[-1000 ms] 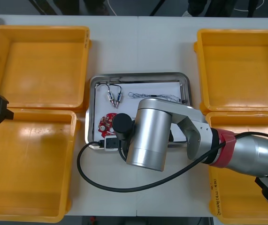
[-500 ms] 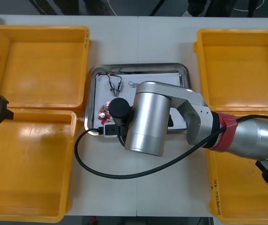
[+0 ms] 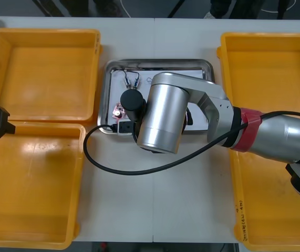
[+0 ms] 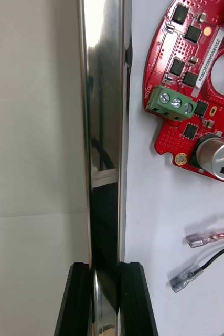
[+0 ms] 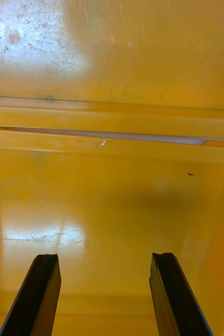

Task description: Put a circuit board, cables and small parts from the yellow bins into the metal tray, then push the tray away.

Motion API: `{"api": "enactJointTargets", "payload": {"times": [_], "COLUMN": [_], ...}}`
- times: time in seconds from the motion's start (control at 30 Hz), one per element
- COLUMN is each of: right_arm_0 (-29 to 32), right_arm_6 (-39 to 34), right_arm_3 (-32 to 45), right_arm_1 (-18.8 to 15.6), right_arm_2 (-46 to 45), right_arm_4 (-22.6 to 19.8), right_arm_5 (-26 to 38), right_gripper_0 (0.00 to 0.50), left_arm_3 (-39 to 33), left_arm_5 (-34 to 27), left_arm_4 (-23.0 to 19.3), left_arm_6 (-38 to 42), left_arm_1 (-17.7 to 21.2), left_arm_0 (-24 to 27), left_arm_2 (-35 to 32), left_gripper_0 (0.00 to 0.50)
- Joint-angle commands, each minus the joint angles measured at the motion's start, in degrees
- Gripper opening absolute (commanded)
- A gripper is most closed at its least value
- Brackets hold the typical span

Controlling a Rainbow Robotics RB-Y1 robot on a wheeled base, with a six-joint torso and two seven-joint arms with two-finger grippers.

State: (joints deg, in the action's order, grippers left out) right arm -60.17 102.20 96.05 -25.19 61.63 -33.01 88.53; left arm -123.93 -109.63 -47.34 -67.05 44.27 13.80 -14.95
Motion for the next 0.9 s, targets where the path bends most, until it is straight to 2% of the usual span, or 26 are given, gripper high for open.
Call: {"api": "enactJointTargets", "payload": {"times": [0.03, 0.9], "right_arm_0": [-5.0, -11.0], "right_arm_6": [0.5, 3.5], "right_arm_3": [-1.5, -10.4], "right_arm_1": [0.1, 0.9], "right_arm_2": [-0.9, 2.0], "right_arm_4": [-1.9, -2.4], "right_arm_5": [-0.6, -9.0], "right_gripper_0": [0.0, 0.0], "left_arm_3": [-1.8, -1.8], "left_arm_5": [-0.4, -0.4], "left_arm_4": [-0.4, -0.4], "left_arm_6": [-2.1, -2.1], "left_arm_1": [2.5, 2.5], "left_arm_0": [-0.8, -0.8], "left_arm_2": [-1.7, -1.7], "left_gripper_0": [0.5, 0.5]}}
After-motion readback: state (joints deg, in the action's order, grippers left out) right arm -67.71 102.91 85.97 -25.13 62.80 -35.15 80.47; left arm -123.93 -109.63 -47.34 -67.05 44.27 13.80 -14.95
